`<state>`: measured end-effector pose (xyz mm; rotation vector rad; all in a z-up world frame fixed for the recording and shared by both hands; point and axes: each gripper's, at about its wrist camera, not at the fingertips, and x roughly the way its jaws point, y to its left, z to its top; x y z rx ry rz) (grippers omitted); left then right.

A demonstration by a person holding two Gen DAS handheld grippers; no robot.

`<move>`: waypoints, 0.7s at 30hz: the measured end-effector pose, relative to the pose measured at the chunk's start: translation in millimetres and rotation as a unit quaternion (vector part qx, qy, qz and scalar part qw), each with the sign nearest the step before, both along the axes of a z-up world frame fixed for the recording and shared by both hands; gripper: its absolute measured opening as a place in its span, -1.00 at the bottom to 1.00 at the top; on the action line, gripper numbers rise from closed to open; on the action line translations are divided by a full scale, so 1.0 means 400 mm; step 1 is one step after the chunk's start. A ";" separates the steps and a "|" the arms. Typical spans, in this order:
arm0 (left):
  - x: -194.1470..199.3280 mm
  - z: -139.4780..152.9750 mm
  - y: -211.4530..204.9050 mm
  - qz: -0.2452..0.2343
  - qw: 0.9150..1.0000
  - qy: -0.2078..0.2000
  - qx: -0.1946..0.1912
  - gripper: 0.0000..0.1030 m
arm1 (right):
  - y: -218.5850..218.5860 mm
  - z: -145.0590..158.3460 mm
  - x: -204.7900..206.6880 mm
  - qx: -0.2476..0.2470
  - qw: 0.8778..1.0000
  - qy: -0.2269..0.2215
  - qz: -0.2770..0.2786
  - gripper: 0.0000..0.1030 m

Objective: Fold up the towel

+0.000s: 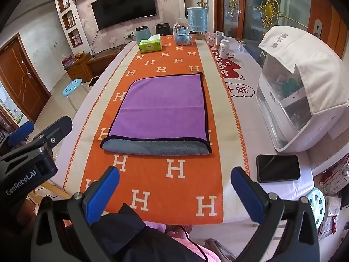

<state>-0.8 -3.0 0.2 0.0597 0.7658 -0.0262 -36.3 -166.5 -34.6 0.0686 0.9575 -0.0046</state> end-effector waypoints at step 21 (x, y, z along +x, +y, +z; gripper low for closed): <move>-0.005 0.008 -0.010 0.006 1.000 -0.001 -0.001 0.99 | -0.014 0.015 -0.009 -0.003 1.000 -0.006 0.002 0.93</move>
